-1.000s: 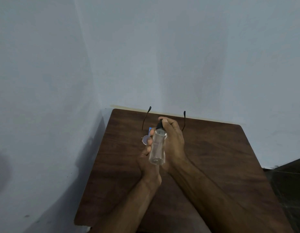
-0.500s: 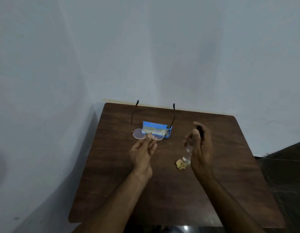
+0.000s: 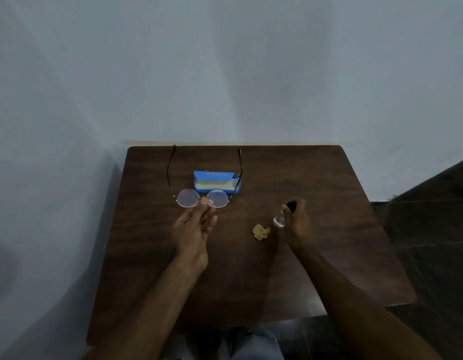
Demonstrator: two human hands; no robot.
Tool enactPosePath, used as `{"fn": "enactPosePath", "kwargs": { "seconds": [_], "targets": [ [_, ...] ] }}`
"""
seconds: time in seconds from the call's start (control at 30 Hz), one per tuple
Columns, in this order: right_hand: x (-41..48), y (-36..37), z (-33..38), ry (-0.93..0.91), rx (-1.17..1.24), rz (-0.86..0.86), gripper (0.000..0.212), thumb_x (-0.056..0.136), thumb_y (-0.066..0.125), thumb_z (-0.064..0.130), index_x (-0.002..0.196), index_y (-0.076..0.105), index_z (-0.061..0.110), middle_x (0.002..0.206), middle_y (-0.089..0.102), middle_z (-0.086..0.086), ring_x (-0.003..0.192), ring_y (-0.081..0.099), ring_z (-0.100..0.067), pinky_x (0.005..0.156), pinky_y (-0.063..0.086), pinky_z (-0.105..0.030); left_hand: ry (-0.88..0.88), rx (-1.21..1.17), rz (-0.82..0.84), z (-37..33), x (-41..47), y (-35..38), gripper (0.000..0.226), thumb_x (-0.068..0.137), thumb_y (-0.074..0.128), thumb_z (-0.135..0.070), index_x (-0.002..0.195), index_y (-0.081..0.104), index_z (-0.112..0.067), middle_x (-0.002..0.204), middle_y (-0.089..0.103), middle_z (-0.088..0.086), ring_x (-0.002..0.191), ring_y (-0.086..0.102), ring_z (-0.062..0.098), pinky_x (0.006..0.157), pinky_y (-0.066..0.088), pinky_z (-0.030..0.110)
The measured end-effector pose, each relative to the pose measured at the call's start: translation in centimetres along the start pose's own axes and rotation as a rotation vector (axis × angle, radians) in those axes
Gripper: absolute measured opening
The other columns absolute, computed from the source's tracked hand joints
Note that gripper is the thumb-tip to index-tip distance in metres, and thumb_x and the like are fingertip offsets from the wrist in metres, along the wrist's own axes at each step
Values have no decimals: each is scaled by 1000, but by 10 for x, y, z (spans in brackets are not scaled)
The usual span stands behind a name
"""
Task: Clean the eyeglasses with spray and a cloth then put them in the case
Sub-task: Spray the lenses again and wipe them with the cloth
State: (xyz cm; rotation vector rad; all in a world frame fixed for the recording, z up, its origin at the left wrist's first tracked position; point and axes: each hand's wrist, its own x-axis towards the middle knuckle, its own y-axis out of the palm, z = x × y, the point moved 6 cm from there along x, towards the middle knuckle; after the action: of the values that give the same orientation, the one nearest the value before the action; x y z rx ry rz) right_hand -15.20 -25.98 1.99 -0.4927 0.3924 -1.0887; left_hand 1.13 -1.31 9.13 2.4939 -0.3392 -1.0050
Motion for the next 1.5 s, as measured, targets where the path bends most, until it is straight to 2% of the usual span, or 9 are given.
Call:
{"fn": "enactPosePath", "kwargs": {
  "seconds": [0.17, 0.27, 0.5, 0.63, 0.73, 0.8, 1.0, 1.27, 1.5],
  "targets": [
    [0, 4, -6, -15, 6, 12, 9, 106, 57, 16, 114, 52, 16, 104, 67, -6, 94, 67, -27, 83, 55, -51, -16, 16, -27, 4, 0, 1, 9, 91, 78, -14, 99, 80, -17, 99, 82, 1, 88, 77, 8, 73, 63, 24],
    [-1, 3, -6, -16, -3, 32, 12, 107, 56, 21, 117, 50, 23, 107, 67, 1, 97, 69, -22, 80, 54, -40, -21, 24, -19, 7, 0, 3, 14, 90, 79, -15, 104, 80, -15, 102, 82, 2, 87, 77, 7, 71, 63, 23],
    [-6, 8, -11, 24, 21, 65, 51, 104, 61, 26, 150, 38, 27, 140, 60, 3, 125, 61, -18, 104, 53, -43, -19, 17, 19, 9, -4, 11, 15, 91, 78, -14, 106, 80, -14, 100, 81, 1, 87, 75, 7, 73, 63, 23],
    [-14, -7, -19, 107, 3, -111, 75, 92, 79, 19, 155, 38, 17, 151, 52, -4, 135, 53, -17, 113, 46, -38, -29, 14, 27, 11, -6, 14, 10, 90, 79, -14, 100, 81, -16, 97, 82, 0, 87, 76, 7, 75, 63, 24],
    [-51, -33, -15, 72, -5, -361, 39, 93, 78, 18, 125, 56, 12, 116, 63, -7, 104, 62, -23, 90, 54, -38, -39, 11, 28, 13, -8, 16, 7, 90, 79, -14, 96, 80, -17, 95, 82, -2, 87, 75, 7, 79, 62, 25],
    [-74, -25, -23, 229, 69, -335, 14, 97, 73, 22, 101, 61, 15, 94, 67, -3, 90, 67, -27, 81, 57, -42, -45, 6, 36, 16, -9, 18, 5, 92, 78, -14, 93, 80, -18, 94, 81, -2, 88, 75, 7, 83, 60, 27],
    [-71, 46, -69, 553, 23, -41, 61, 75, 56, 79, 82, 71, 20, 85, 77, -7, 85, 76, -30, 84, 63, -45, -60, 26, 53, 28, -16, 21, 4, 92, 78, -14, 93, 80, -16, 94, 81, 0, 86, 75, 8, 80, 61, 26],
    [-50, 62, -37, 538, -49, 9, 45, 98, 69, 40, 123, 71, 3, 127, 71, -15, 121, 67, -35, 105, 53, -42, -50, 28, 46, 29, -25, 15, 6, 92, 77, -12, 95, 80, -16, 96, 82, 2, 83, 75, 8, 74, 61, 24],
    [-54, 58, -18, 497, 93, -40, 21, 94, 74, 29, 98, 76, 9, 103, 75, -11, 105, 71, -33, 87, 55, -36, -37, -11, 23, 19, -22, 3, 8, 91, 79, -12, 99, 80, -13, 98, 82, 4, 85, 76, 10, 72, 64, 23]
  ]
}}
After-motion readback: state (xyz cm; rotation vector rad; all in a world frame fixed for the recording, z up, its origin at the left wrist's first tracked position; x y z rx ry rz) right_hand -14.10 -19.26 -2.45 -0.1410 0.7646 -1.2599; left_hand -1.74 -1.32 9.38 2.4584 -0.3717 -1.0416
